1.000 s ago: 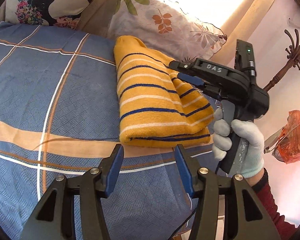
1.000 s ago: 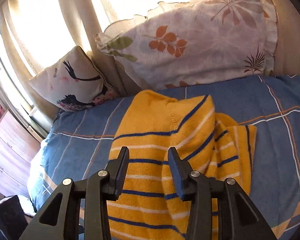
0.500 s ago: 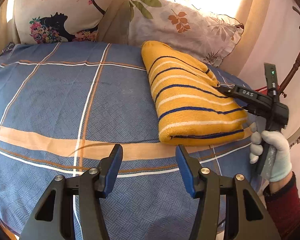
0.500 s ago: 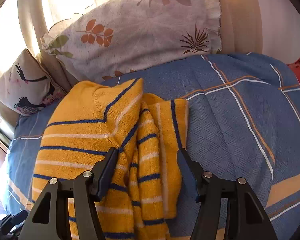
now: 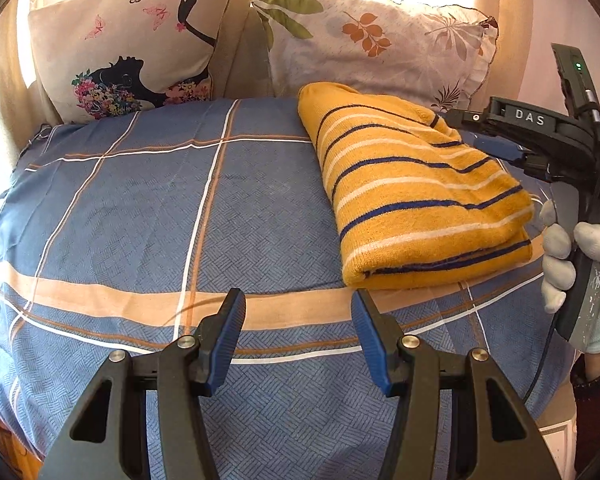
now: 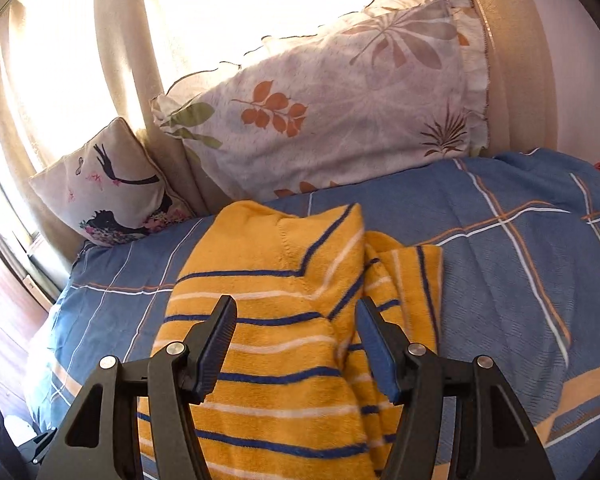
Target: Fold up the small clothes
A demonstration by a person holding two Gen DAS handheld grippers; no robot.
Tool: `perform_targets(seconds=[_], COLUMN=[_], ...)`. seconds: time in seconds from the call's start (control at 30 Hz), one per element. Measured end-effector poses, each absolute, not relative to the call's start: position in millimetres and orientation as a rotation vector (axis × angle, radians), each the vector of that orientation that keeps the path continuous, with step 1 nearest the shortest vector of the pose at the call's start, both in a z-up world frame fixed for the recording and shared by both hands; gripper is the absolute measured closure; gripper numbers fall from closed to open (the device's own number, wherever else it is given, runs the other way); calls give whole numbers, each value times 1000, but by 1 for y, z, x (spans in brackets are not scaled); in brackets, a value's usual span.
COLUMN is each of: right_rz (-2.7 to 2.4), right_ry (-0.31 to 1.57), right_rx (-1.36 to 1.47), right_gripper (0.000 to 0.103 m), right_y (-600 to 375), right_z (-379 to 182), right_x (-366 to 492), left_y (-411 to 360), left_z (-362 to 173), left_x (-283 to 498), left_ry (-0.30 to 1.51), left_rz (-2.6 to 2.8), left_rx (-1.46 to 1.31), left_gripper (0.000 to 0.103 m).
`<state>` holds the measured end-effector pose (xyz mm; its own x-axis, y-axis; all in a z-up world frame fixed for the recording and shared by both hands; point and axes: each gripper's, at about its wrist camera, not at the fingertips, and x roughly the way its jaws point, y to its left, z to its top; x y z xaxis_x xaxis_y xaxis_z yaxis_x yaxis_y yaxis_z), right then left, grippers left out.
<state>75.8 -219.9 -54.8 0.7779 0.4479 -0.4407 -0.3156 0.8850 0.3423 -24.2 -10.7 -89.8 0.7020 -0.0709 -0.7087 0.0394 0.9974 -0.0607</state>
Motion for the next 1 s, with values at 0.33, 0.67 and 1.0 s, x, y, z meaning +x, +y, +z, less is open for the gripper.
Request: perform_targets(seconds=[0.33, 0.67, 1.0], right_rz=[382, 395, 422], right_ry=[644, 685, 727], right_rx=[336, 330, 414], right_gripper=[38, 25, 25], right_y=[-252, -270, -286], right_z=[-87, -91, -73], right_x=[90, 79, 132], left_y=[-12, -6, 14], left_z=[-93, -92, -75], left_x=[-20, -12, 83], left_ry=[804, 834, 875], left_rz=[-53, -142, -451], left_rx=[-17, -86, -423], left_gripper=[47, 47, 35])
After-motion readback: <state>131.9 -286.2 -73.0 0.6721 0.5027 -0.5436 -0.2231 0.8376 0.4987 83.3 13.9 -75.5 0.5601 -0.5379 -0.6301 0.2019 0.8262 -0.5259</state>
